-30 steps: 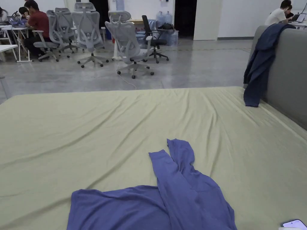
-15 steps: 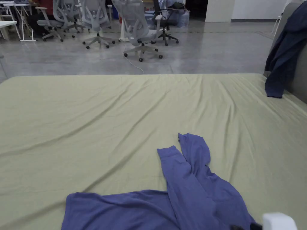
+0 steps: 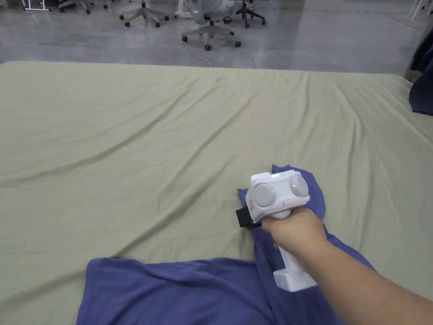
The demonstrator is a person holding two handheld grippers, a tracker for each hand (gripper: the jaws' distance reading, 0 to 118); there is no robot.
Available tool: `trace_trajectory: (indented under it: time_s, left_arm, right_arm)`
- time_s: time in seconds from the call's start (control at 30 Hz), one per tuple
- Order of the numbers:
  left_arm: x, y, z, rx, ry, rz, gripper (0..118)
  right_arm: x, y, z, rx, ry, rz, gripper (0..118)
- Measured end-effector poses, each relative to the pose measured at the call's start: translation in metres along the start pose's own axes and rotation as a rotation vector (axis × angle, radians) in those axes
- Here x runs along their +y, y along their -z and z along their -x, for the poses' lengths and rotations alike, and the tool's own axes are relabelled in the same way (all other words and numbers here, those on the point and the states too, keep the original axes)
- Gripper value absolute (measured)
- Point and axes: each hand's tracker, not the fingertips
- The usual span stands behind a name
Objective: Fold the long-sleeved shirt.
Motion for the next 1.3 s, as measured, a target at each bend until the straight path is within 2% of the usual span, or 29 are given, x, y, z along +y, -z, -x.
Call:
trace_trajectory:
  time_s: [0.03, 0.07, 0.1, 0.13, 0.2, 0.27, 0.37, 0.47, 0.63, 0.8, 0.87, 0.97, 1.03, 1.1, 1.13, 1.17, 1.2, 1.23, 1.27, 1.3]
  left_arm:
    - [-0.001, 0.000, 0.001, -0.005, -0.004, 0.006, 3]
    - [-0.001, 0.000, 0.002, -0.006, -0.004, 0.006, 3]
    - [-0.001, 0.000, 0.003, -0.007, -0.002, 0.008, 3]
    - [-0.002, -0.001, 0.002, -0.008, 0.002, 0.009, 3]
    - [-0.002, -0.005, 0.001, -0.013, 0.004, 0.008, 3]
    - [0.000, -0.011, -0.001, -0.021, 0.002, 0.002, 3]
    - [0.001, -0.029, -0.010, -0.026, 0.020, -0.021, 3]
    - [-0.003, -0.046, -0.014, -0.022, 0.031, -0.046, 3]
    - [-0.016, -0.072, -0.024, -0.026, 0.045, -0.056, 3]
    - [-0.035, -0.091, -0.031, -0.024, 0.040, -0.046, 3]
    - [-0.043, -0.096, -0.029, -0.016, 0.033, -0.038, 3]
    - [-0.048, -0.108, -0.033, 0.001, 0.026, -0.031, 3]
    - [-0.052, -0.114, -0.033, 0.018, 0.030, -0.033, 3]
    - [-0.056, -0.114, -0.031, 0.024, 0.032, -0.026, 3]
    - [-0.057, -0.114, -0.030, 0.022, 0.028, -0.019, 3]
    - [-0.057, -0.114, -0.030, 0.021, 0.022, -0.016, 3]
    - [-0.058, -0.115, -0.029, 0.022, 0.015, -0.015, 3]
    - [-0.058, -0.116, -0.029, 0.022, 0.011, -0.014, 3]
    - [-0.058, -0.116, -0.029, 0.024, 0.008, -0.014, 3]
    - [-0.057, -0.116, -0.029, 0.026, 0.007, -0.015, 3]
  right_arm:
    - [-0.005, -0.006, -0.002, 0.097, 0.051, 0.011, 52]
    - [-0.010, -0.018, -0.001, 0.051, 0.079, -0.011, 47]
    - [-0.010, -0.026, -0.003, 0.062, 0.061, -0.017, 17]
    - [-0.013, -0.034, -0.006, 0.128, 0.081, -0.039, 6]
    - [-0.014, -0.054, -0.010, 0.116, 0.124, -0.040, 6]
    - [-0.024, -0.085, -0.013, 0.151, 0.067, -0.107, 6]
    - [-0.036, -0.130, -0.028, 0.184, 0.059, -0.186, 6]
    - [-0.089, -0.191, -0.039, 0.225, 0.061, -0.286, 6]
    - [-0.211, -0.258, -0.049, 0.229, 0.018, -0.276, 6]
    - [-0.305, -0.260, -0.051, 0.141, -0.050, -0.136, 6]
    - [-0.331, -0.247, -0.049, 0.089, -0.107, -0.032, 6]
    - [-0.361, -0.216, -0.042, -0.044, -0.208, 0.081, 6]
    - [-0.375, -0.193, -0.041, -0.024, -0.232, 0.152, 8]
    - [-0.385, -0.177, -0.048, 0.048, -0.153, 0.198, 15]
    - [-0.383, -0.182, -0.053, 0.051, -0.143, 0.149, 19]
    - [-0.380, -0.188, -0.058, 0.052, -0.130, 0.132, 31]
    - [-0.375, -0.197, -0.064, 0.053, -0.047, 0.114, 69]
    - [-0.374, -0.212, -0.071, 0.040, -0.017, 0.075, 100]
    - [-0.374, -0.224, -0.073, 0.014, -0.031, 0.023, 118]
    - [-0.373, -0.241, -0.074, -0.019, -0.046, -0.047, 118]
